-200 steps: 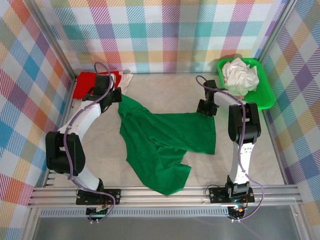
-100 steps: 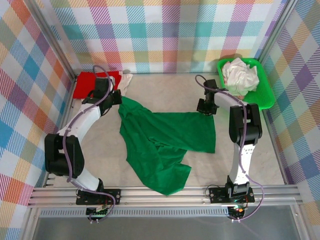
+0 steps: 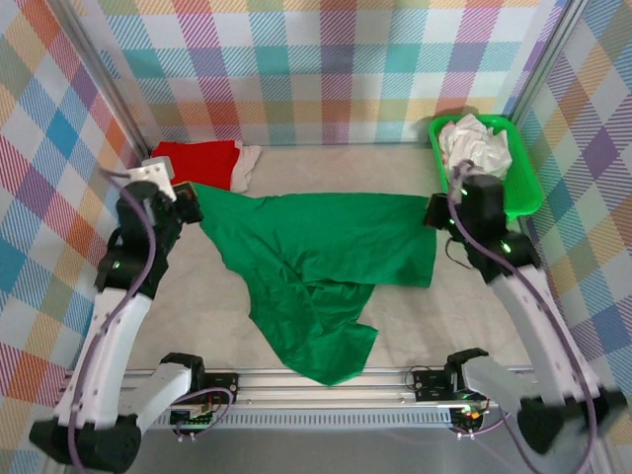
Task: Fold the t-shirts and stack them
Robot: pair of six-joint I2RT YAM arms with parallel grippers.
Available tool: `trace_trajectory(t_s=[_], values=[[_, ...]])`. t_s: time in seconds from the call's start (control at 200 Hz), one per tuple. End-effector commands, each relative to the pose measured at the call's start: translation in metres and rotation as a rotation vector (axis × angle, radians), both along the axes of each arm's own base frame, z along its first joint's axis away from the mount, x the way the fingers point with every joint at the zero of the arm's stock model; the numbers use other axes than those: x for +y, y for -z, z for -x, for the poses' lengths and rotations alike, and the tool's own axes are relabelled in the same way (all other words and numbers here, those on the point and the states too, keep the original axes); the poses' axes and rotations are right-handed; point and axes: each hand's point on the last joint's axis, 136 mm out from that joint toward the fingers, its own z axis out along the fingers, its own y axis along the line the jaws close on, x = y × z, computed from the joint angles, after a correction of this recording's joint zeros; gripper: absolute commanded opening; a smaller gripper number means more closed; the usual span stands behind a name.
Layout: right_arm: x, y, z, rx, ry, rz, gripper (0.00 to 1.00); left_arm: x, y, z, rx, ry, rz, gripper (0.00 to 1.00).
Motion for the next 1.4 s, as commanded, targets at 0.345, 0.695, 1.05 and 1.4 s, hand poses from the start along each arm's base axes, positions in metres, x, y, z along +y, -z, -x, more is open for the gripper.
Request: trace_trajectory(t_s=[0.345,0.695,1.05,1.4], values=[[-0.025,-0.118,0.065,-0.311,0.024,0.011,0.00,0.009,-0.179,0.055,-0.228,0.014,-0.095,0.00],[-0.023,-0.063,-0.084,-0.127,0.223,0.116,0.00,-0.021,-0.109,-0.152,0.027,0.071,-0.190,0.00],[-0.001,0.037,-0.291,0.000,0.196,0.154,0.03,-0.053,0.012,-0.343,0.039,0.127,-0.229,0.00],[0.029,-0.002,-0.318,0.024,0.093,0.111,0.59,-0.051,-0.013,-0.325,0.025,0.108,-0.217,0.87]])
